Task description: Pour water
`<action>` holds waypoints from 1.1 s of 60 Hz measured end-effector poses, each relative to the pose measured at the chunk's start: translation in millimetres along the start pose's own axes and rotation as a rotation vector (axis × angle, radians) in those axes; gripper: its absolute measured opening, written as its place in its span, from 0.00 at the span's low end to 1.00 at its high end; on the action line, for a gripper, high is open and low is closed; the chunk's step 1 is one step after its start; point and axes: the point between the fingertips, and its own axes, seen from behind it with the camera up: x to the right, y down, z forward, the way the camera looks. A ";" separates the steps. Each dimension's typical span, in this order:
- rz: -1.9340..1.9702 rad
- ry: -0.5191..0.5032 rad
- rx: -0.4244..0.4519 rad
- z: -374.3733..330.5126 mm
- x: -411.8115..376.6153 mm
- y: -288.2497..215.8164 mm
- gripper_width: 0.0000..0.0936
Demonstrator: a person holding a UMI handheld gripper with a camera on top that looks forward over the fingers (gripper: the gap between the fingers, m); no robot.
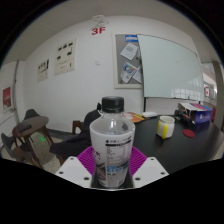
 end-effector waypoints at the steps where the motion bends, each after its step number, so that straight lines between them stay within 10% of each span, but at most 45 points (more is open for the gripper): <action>1: 0.008 -0.005 0.007 -4.0 0.6 -6.6 0.41; 32: 1.341 -0.698 0.296 56.4 84.1 -282.2 0.41; 49: 2.153 -0.790 0.301 142.7 181.1 -229.5 0.41; 66: 2.159 -0.764 0.226 147.9 175.9 -213.5 0.41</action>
